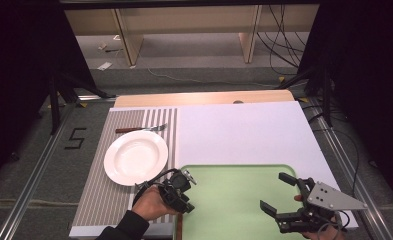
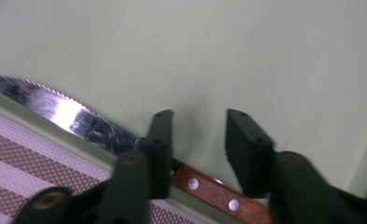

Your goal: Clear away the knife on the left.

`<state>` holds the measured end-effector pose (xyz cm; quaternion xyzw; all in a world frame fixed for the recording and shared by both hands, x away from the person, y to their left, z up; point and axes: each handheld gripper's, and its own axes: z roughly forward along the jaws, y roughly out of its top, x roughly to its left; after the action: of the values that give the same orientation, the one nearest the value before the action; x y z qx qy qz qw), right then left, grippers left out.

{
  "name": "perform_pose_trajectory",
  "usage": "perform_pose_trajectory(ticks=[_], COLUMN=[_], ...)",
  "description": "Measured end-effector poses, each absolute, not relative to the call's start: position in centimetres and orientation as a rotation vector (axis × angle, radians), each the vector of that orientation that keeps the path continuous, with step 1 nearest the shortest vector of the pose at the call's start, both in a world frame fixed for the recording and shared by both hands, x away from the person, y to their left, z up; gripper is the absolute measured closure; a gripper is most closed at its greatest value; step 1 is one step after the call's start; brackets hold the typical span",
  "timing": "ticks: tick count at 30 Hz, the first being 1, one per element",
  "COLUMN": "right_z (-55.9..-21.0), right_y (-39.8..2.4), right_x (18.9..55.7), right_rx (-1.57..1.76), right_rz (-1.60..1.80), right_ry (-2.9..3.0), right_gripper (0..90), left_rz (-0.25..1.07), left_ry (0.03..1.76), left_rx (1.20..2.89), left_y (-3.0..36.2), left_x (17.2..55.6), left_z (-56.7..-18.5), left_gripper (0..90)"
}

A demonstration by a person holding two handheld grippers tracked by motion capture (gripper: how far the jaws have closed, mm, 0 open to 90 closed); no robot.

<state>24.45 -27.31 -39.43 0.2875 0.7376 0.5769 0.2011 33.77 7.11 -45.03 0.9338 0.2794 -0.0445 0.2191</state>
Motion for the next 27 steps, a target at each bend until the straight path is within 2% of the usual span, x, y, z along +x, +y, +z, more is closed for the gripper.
perform_pose_trajectory(ticks=[3, 10, 20, 27], right_z=[-39.4, -39.4, -39.4, -39.4], right_y=[-27.3, -27.3, -27.3, -27.3], right_x=[24.4, 24.4, 24.4, 24.4], right_rx=[0.801, 0.802, 0.802, 0.801], right_rz=[1.615, 1.612, 1.613, 1.614], right_ry=[2.059, 2.061, 2.061, 2.060], right_gripper=[5.7, 5.7, 5.7, 5.6], left_rz=[-0.079, -0.026, 0.046, 0.068], left_ry=[0.780, 0.788, 0.722, 0.694], left_rx=[2.544, 2.463, 2.364, 2.308], left_y=[7.2, 7.7, 7.9, 8.1], left_x=[33.8, 33.7, 33.3, 33.0], left_z=[-44.8, -44.2, -43.6, -43.2], left_gripper=[39.4, 25.3, 18.3, 17.3])
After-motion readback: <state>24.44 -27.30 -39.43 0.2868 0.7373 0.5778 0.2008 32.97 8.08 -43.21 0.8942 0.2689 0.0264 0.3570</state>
